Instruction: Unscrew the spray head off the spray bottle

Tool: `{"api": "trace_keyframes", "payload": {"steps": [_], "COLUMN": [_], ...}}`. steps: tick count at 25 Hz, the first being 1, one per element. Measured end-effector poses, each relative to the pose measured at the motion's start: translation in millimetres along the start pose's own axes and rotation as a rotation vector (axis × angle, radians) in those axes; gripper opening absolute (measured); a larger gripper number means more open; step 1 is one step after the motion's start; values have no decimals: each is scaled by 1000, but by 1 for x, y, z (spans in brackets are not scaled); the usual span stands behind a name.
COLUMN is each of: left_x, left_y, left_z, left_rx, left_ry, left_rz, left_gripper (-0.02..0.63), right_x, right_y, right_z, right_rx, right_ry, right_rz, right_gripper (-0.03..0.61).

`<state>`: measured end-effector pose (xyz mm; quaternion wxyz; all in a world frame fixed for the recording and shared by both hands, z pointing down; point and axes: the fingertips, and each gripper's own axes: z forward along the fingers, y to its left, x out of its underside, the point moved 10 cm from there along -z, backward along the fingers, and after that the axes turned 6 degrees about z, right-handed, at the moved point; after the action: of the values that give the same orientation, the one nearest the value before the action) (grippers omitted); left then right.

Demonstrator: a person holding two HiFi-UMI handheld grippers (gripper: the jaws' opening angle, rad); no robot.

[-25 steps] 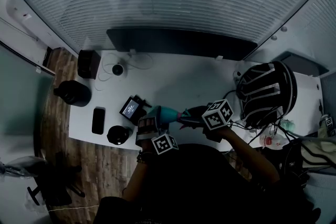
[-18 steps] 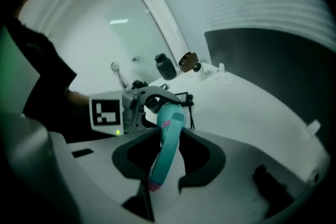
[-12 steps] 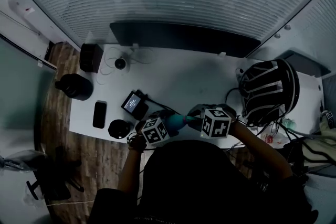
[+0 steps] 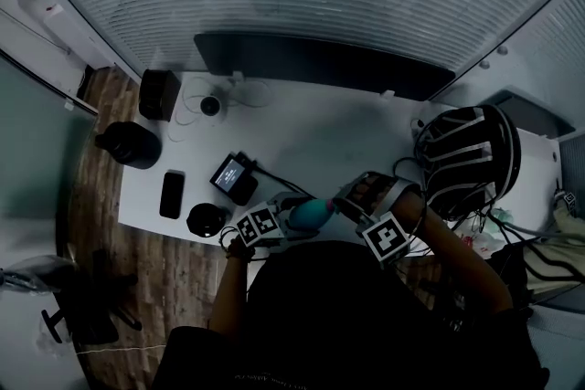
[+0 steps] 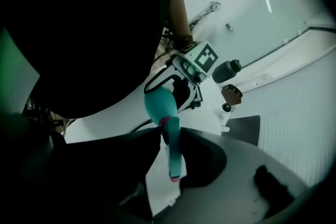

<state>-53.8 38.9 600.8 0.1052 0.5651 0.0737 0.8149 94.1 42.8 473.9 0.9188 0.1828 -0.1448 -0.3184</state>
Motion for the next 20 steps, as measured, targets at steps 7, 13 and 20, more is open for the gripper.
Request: {"api": "trace_keyframes", "payload": {"steps": [7, 13, 20], "left_x": [-1, -6, -14], "left_y": [3, 12, 13], "left_z": [-3, -20, -35], "left_rx": [-122, -289, -430], "left_ry": [-59, -193, -248], "left_rz": [13, -20, 27], "left_gripper": [369, 368, 368], "right_x": [4, 31, 82], "right_y": [-14, -41, -35], "right_z": [-11, -58, -26], "right_rx": [120, 396, -248], "right_ry": [9, -208, -813], "right_rz": [46, 558, 1902], "right_gripper": [107, 107, 204]}}
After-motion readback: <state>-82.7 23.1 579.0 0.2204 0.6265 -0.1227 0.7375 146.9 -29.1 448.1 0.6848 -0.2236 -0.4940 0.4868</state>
